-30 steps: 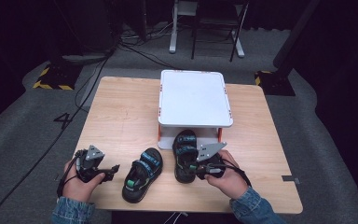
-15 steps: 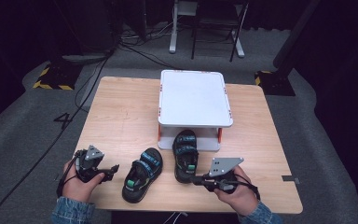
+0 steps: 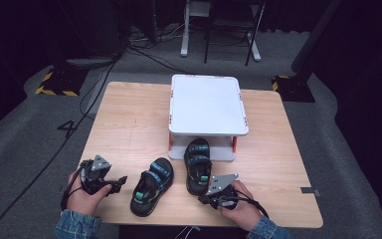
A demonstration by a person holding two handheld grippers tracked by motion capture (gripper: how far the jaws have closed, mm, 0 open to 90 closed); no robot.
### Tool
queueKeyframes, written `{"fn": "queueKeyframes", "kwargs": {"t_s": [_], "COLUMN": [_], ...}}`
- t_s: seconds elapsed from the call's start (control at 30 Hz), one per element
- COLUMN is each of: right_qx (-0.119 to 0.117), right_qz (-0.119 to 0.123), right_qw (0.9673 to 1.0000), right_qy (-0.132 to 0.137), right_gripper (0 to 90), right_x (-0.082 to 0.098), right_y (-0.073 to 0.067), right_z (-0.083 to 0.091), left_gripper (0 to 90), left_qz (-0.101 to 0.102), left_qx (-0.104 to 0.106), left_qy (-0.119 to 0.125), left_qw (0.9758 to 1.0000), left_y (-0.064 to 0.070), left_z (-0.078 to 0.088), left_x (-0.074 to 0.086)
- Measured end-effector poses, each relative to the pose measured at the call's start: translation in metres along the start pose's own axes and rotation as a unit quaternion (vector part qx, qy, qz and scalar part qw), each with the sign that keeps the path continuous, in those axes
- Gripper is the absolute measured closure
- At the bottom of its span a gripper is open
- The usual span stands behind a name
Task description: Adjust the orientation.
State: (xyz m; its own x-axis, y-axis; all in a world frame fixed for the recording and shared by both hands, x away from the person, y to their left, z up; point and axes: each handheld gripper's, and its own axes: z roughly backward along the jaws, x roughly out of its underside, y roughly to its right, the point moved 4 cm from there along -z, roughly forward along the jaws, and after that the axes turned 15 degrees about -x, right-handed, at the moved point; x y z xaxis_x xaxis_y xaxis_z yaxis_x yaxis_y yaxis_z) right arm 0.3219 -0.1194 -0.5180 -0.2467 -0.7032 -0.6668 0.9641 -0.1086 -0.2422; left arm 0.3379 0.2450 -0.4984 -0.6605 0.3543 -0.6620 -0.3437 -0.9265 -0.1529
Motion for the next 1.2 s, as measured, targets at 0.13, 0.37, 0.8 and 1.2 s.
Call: {"fn": "queueKeyframes", "kwargs": {"t_s": [0.13,0.37,0.8,1.2], "right_qx": [0.011,0.042,0.119,0.178], "right_qz": [0.003,0.027,0.036,0.002], "right_qw": [0.9999,0.9985,0.9915,0.9806], "right_qy": [0.000,0.024,0.040,0.083], "right_gripper": [90.0,90.0,90.0,88.0], "right_x": [-0.001,-0.017,-0.038,-0.041], "right_y": [0.006,0.020,0.067,0.107], "right_z": [-0.001,0.004,0.007,0.011], "left_gripper": [25.5,25.4,25.5,25.4], "left_qz": [0.000,-0.003,0.000,0.000], "left_qx": [-0.001,-0.001,-0.001,-0.001], "left_qy": [0.000,-0.002,-0.005,-0.007], "left_qw": [1.0000,1.0000,1.0000,1.0000], "left_y": [0.000,0.001,0.000,0.001], "left_z": [0.000,-0.001,-0.003,-0.004], "left_x": [0.000,0.001,0.003,0.003]}}
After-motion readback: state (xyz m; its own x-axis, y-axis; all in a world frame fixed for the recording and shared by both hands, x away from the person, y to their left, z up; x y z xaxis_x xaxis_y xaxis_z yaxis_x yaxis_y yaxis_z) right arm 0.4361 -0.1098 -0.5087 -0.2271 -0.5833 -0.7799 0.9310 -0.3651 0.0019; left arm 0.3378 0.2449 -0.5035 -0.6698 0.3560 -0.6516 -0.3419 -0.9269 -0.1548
